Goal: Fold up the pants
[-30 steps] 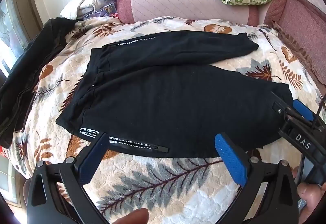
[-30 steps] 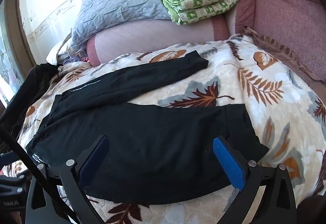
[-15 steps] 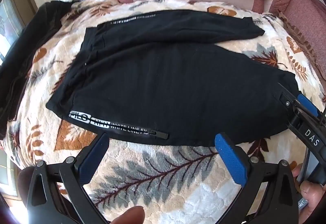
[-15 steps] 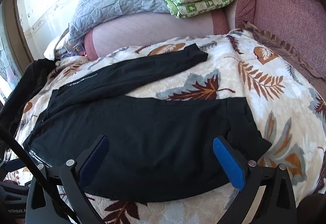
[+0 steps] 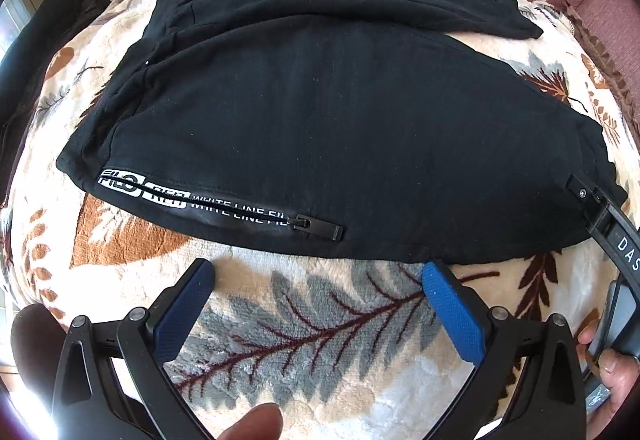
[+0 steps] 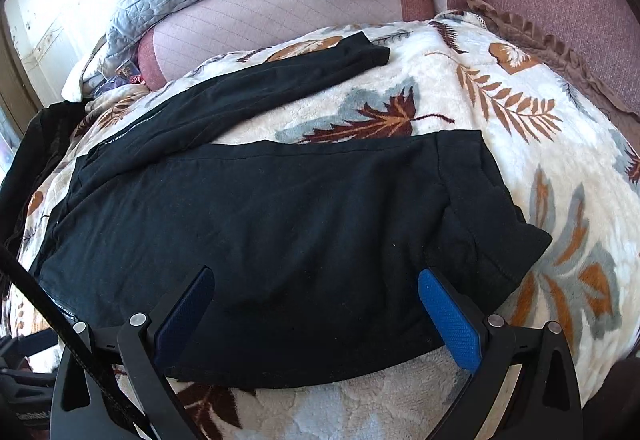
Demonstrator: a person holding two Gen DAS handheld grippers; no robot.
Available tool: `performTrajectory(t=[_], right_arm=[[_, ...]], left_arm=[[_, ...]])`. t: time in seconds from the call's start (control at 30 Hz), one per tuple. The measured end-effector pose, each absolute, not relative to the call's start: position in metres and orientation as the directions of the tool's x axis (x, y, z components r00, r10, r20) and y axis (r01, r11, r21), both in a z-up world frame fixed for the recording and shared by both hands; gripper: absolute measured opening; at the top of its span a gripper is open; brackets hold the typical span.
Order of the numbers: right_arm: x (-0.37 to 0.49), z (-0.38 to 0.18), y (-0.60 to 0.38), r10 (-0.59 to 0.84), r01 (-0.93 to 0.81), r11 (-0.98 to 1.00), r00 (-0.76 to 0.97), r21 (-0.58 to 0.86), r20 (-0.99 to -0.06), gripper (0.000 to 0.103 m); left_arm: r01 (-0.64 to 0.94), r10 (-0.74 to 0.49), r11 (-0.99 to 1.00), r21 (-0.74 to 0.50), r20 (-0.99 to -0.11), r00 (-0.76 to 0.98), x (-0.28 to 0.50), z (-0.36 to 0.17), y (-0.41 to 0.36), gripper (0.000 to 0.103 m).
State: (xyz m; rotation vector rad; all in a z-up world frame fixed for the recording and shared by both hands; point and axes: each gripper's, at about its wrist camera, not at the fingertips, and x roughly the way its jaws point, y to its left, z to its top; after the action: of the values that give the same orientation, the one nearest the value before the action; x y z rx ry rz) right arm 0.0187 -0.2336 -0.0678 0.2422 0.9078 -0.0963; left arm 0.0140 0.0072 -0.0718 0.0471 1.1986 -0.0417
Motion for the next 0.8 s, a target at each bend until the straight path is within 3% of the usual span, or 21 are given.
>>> performTrajectory(t=[0.37,0.8], right_arm=[[0.015,-0.071,-0.246,0.068,0.232,0.930,0.653,0.284,-0.754,0.103],[0.016,-0.072,-0.248,0.073,0.238,0.927,0.642,0.289,-0.763,0.103]], left_arm=[[0.052,-0.013,0.999,0.006,-0.936,0.352,0.012,-0.074,0.010,0.103],[0.071,-0.008,0.997,0.021,-0.925,0.379,0.000,-0.072,0.008,0.103]])
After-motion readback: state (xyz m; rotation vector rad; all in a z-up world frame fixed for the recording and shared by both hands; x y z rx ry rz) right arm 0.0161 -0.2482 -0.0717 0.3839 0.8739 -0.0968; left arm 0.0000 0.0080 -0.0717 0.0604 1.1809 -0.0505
